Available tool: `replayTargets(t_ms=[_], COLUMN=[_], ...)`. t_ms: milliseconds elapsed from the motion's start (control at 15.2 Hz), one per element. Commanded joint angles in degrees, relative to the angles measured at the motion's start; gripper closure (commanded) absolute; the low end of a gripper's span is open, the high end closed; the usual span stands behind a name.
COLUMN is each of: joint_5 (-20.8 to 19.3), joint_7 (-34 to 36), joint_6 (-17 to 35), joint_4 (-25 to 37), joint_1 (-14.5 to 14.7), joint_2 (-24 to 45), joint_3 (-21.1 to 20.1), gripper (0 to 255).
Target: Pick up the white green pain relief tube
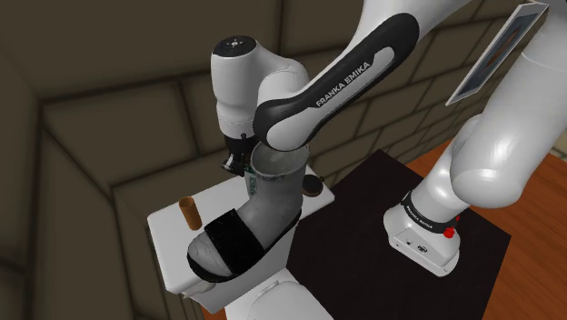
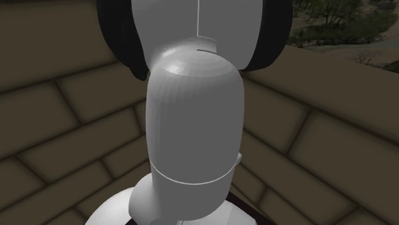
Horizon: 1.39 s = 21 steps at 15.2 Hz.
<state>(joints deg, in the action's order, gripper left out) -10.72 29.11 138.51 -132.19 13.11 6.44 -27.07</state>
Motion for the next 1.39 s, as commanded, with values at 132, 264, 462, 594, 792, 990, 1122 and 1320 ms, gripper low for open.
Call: replayTargets(t_ms=[132, 264, 462, 594, 792, 990, 1122, 1320], joint_5=[-0.02, 0.46, 2.01, 2.96, 4.25, 5.39, 6.06, 6.42], joint_7=[0.03, -0.35, -1.55, -2.30, -3.33, -4.25, -4.81, -5.12], joint_6=[-0.03, -0.69, -2.80, -4.23, -6.40, -8.61, -10.10, -10.96], joint_4=[0.01, 0.24, 0.85, 1.31, 2.11, 3.04, 3.72, 4.13], joint_1=[0.01, -0.05, -0.22, -0.29, -0.37, -0.40, -0.41, -0.41], joint_2=[0.05, -0.46, -2.27, -3.42, -5.06, -6.58, -7.52, -8.05], joint_3=[0.00, -0.10, -0.36, -0.48, -0.57, -0.59, -0.56, -0.53], gripper=[255, 255, 255, 255, 255, 255, 255, 255])
